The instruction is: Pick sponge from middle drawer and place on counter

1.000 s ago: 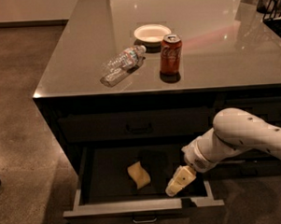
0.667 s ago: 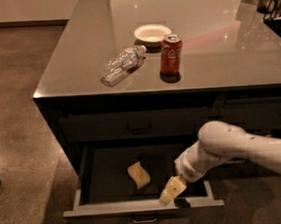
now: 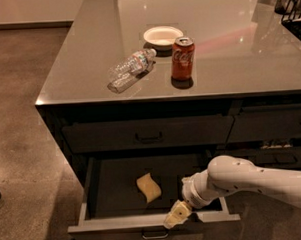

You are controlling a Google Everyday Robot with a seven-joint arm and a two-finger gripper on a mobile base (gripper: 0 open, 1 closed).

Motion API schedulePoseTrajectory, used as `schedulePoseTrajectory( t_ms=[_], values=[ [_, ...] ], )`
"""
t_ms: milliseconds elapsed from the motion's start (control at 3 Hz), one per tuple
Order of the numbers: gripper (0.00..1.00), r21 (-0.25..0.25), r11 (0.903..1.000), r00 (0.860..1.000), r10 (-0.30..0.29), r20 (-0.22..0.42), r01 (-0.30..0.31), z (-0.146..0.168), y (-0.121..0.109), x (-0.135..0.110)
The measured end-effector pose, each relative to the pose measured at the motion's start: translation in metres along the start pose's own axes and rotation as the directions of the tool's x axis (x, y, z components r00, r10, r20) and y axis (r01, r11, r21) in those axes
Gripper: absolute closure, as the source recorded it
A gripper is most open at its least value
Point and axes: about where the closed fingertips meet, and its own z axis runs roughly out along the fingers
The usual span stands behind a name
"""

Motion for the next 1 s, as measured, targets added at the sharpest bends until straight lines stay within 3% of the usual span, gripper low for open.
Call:
schedulePoseTrajectory(
  t_ms=[333,667,1000],
  values=[
    [0.0,0.004,1.0,1.0,-0.001,0.003,0.001,0.001,-0.001,-0.001],
    [0.0,0.052,0.9986,0.999,-0.01,0.035,0.008,0.008,-0.01,-0.015],
    [0.0,0.147,0.9884,0.993,-0.054,0.109,0.038,0.036,-0.05,-0.058]
  ],
)
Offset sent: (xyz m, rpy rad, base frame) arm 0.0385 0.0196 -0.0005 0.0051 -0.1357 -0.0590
